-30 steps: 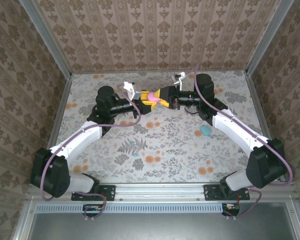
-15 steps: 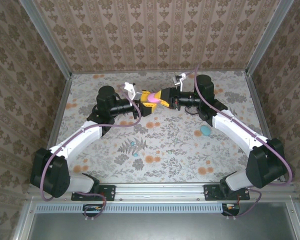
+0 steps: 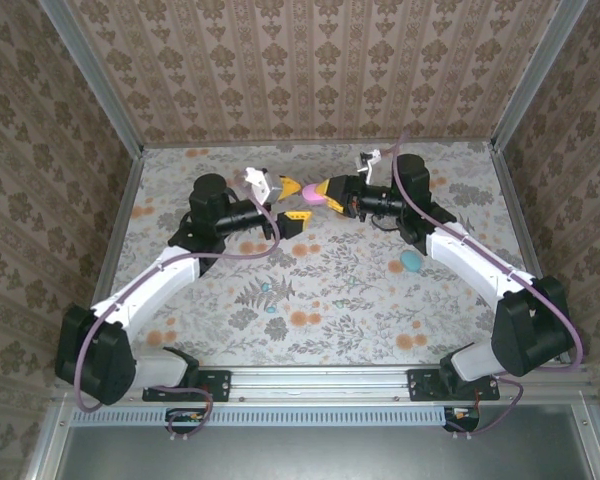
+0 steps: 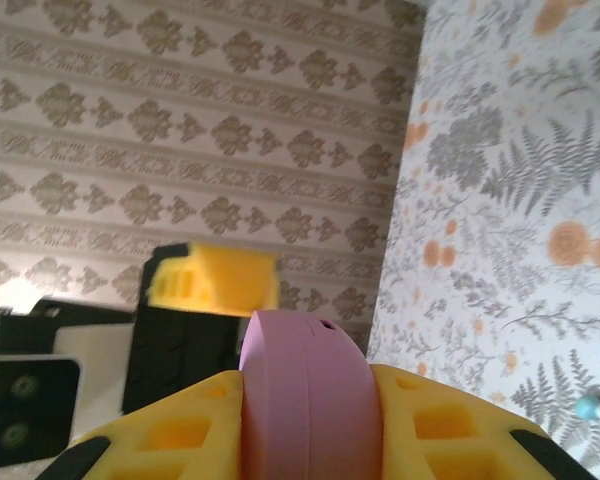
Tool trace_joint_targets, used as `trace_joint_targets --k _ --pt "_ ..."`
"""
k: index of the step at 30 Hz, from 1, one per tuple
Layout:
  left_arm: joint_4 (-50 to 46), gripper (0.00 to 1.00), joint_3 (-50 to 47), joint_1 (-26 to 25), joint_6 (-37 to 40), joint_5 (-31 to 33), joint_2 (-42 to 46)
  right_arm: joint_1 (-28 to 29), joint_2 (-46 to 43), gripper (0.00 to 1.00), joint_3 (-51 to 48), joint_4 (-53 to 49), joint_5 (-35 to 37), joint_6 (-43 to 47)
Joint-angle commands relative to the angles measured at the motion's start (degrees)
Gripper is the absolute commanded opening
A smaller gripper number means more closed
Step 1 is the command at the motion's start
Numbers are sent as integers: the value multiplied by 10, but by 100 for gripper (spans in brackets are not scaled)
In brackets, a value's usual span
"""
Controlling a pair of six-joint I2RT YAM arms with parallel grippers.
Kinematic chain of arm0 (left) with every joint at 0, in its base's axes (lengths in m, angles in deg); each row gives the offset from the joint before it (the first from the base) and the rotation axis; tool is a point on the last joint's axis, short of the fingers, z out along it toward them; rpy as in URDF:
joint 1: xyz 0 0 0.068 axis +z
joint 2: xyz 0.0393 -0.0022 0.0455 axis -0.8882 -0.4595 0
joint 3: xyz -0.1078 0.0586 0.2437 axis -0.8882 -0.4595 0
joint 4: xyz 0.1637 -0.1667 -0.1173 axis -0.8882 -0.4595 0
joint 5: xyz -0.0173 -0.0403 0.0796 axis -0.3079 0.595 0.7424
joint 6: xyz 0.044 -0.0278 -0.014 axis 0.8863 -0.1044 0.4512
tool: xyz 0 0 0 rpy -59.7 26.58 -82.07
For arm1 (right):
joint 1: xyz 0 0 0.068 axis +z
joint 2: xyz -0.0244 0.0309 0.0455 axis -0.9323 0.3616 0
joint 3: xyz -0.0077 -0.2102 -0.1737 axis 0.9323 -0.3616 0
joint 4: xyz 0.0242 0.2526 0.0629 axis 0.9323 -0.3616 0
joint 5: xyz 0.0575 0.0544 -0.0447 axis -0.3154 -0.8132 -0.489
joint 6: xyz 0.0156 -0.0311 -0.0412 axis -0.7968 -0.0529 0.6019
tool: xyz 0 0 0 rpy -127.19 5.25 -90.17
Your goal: Insert the wireless bluetooth earbuds into the charging case
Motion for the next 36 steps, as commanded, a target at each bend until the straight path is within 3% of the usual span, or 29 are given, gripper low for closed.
trace_joint_targets --k 1,5,12,22,36 --pt "16 76 -29 6 0 69 41 -9 -10 29 -9 -38 63 32" --pt "31 77 -55 23 -26 138 78 -12 31 29 -6 -81 99 62" --pt "16 79 -72 66 -67 207 128 -14 173 28 39 -73 78 79" --pt "-48 80 -75 76 -52 219 178 -19 348 28 138 -90 57 94" --pt "-44 81 -75 79 -52 212 169 -31 410 32 151 -125 64 142"
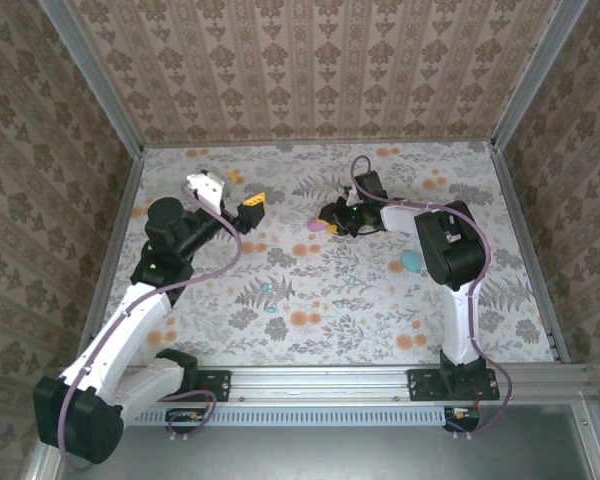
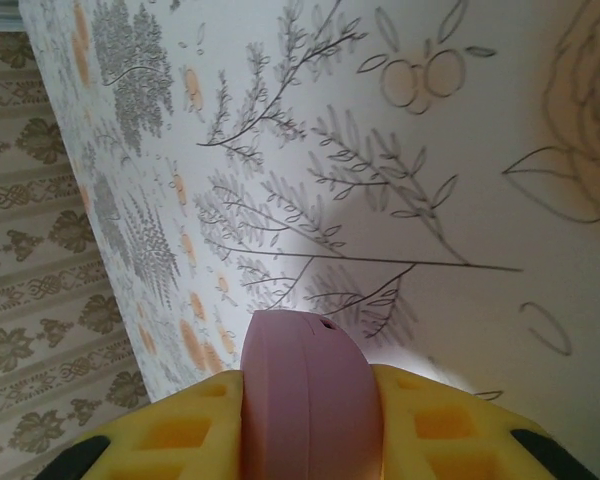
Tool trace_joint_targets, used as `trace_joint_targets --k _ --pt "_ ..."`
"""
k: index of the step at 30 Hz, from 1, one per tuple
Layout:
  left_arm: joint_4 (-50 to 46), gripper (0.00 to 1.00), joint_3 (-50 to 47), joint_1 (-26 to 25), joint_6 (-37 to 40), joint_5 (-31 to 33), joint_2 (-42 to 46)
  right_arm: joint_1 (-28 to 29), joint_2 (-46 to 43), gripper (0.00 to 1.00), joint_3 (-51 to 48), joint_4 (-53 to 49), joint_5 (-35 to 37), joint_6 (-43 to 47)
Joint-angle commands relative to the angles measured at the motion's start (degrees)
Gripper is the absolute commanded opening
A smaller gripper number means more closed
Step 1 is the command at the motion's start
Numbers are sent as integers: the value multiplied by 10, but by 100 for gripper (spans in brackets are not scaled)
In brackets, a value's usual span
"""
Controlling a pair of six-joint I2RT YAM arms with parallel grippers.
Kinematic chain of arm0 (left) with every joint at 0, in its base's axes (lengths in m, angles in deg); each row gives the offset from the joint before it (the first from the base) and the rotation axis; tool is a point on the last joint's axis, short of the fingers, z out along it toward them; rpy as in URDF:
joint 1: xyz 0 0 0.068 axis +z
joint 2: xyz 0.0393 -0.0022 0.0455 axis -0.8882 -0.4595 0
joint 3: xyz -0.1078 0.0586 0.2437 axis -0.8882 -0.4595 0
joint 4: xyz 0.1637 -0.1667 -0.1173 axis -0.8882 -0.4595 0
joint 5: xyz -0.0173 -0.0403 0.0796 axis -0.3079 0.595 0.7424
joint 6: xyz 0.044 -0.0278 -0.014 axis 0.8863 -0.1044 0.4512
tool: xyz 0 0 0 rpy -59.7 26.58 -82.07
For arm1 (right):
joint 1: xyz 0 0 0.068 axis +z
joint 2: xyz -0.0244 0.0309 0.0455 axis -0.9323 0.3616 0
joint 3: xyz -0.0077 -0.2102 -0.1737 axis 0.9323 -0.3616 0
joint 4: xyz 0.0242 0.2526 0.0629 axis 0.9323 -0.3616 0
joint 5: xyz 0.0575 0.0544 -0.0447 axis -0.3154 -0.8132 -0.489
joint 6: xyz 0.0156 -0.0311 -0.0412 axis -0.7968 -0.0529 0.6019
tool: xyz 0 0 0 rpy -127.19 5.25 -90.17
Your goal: Insert the wireless bluetooth earbuds into the charging case
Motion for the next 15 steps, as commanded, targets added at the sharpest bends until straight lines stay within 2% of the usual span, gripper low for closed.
trace_joint_targets --k 1,7,11,15 --pt "9 81 -1 4 -2 -8 -5 -4 17 33 2 -13 -6 22" --pt "9 81 -1 4 6 -19 -7 -6 28 35 -3 -10 -2 24" --pt "10 81 -4 5 6 -20 -4 -6 39 36 -17 46 -16 -15" --pt "17 81 -9 5 -1 -21 -3 -5 34 42 -17 31 -9 -8"
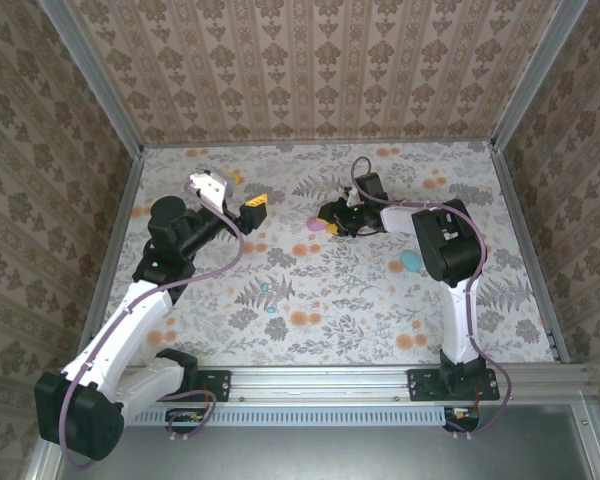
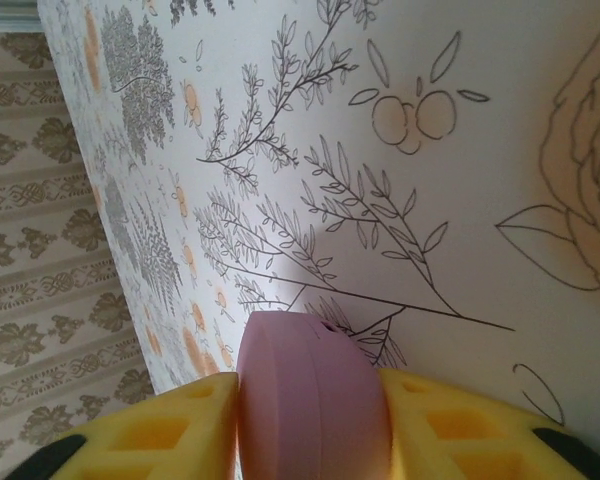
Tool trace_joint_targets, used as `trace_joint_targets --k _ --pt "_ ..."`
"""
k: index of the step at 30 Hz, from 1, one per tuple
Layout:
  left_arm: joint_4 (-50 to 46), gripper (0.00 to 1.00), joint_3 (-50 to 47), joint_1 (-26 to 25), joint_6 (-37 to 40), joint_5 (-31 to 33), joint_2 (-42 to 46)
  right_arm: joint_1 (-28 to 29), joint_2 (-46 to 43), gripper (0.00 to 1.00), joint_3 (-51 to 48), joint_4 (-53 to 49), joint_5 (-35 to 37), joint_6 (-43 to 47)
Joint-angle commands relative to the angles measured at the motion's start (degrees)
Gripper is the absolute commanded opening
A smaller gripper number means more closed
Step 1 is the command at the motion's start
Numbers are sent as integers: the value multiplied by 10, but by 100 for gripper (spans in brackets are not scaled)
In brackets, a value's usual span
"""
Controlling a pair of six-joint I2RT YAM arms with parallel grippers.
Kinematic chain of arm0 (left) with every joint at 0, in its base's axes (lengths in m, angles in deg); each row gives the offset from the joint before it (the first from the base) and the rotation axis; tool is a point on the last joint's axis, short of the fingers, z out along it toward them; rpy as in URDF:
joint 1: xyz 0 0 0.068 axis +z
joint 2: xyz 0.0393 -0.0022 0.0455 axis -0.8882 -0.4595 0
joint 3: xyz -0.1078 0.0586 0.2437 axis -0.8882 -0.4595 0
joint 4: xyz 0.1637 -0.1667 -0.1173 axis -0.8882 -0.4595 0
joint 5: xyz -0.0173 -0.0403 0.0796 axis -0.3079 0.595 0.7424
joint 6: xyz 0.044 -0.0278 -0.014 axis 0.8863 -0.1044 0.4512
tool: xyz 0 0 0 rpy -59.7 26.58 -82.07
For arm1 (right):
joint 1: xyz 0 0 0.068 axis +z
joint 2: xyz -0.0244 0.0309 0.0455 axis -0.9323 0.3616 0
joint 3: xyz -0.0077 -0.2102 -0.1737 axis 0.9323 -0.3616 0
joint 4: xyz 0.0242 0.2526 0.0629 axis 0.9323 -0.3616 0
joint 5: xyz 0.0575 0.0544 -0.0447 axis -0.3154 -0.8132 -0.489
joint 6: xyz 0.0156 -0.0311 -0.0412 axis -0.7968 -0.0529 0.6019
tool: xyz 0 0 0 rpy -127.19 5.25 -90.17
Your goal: Insert the wireless bluetooth earbuds into the charging case
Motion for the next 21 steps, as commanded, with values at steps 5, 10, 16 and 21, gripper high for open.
trace_joint_targets --k 5,10,16,21 --pt "14 81 -8 6 2 -11 8 -1 -9 51 -10 -68 33 33" --pt "18 82 -9 7 -2 -10 8 -2 -30 57 -10 -107 53 52" --pt "20 84 -9 7 -11 -5 9 -2 -63 64 6 -178 61 109" --pt "29 97 -7 10 -34 2 3 -5 -139 67 7 -271 133 170"
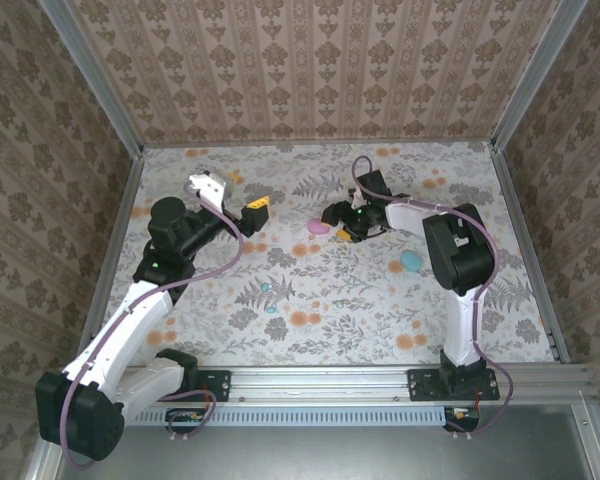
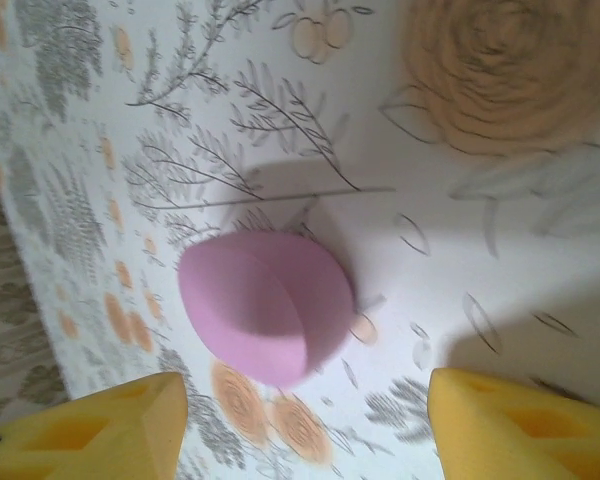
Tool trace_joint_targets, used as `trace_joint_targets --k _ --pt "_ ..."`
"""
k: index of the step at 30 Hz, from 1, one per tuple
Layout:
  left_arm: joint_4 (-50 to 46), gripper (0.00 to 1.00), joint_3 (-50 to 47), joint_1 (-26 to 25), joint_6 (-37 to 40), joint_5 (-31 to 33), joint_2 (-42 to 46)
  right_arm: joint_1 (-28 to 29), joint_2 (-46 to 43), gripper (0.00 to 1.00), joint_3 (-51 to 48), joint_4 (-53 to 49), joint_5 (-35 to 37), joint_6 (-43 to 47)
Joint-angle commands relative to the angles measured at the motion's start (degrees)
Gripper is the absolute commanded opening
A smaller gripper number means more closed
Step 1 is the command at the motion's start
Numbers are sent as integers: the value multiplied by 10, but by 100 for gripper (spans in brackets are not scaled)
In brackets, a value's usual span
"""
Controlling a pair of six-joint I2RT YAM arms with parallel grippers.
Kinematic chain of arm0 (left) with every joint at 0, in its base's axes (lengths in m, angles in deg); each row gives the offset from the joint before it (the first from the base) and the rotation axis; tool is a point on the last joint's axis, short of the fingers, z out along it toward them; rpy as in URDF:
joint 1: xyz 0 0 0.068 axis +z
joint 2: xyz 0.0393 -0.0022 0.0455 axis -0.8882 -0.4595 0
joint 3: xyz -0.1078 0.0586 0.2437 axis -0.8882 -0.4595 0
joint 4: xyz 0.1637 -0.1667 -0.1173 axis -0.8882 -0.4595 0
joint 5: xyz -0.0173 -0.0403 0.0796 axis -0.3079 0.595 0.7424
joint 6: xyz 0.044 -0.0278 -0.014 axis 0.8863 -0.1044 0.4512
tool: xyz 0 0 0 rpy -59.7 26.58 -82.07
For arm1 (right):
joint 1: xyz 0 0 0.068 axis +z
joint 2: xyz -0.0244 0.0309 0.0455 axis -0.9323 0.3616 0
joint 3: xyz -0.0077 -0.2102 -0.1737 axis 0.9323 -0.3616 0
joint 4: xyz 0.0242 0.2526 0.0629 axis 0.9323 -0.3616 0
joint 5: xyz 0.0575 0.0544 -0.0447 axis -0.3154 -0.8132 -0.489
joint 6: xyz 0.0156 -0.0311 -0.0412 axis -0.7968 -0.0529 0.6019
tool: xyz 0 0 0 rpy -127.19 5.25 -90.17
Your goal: Insert the wireless bluetooth earbuds into the charging case
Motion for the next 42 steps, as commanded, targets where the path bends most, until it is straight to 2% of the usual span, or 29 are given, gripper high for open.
trace_joint_targets --k 1,5,8,10,14,17,22,26,29,35,42 --pt "22 99 1 6 -21 4 2 -6 -86 67 -2 -101 76 65" --pt "18 100 7 9 -44 5 -3 -12 -214 67 -83 -134 193 77" --pt "18 100 15 11 -58 -2 -11 -39 -308 67 -163 -145 260 65" --pt "20 100 21 12 -64 -10 -18 -80 -361 67 -220 -143 263 52" --pt "17 100 40 12 -82 -22 -43 -176 -428 67 -311 -107 206 62" --pt "-7 100 63 12 -104 -40 -70 -207 -423 68 -314 -124 201 95" --pt "-68 100 102 0 -131 -103 -130 -207 -332 67 -254 -182 192 164" --pt "-111 100 127 -41 -115 -153 -185 -206 -289 67 -229 -181 191 196" --pt "-139 100 150 -93 -103 -173 -232 -206 -266 67 -217 -179 177 213" --pt "-128 100 176 -150 -102 -174 -292 -195 -230 67 -198 -196 160 244" --pt "-153 100 202 -155 -83 -173 -311 -162 -238 66 -208 -232 197 243"
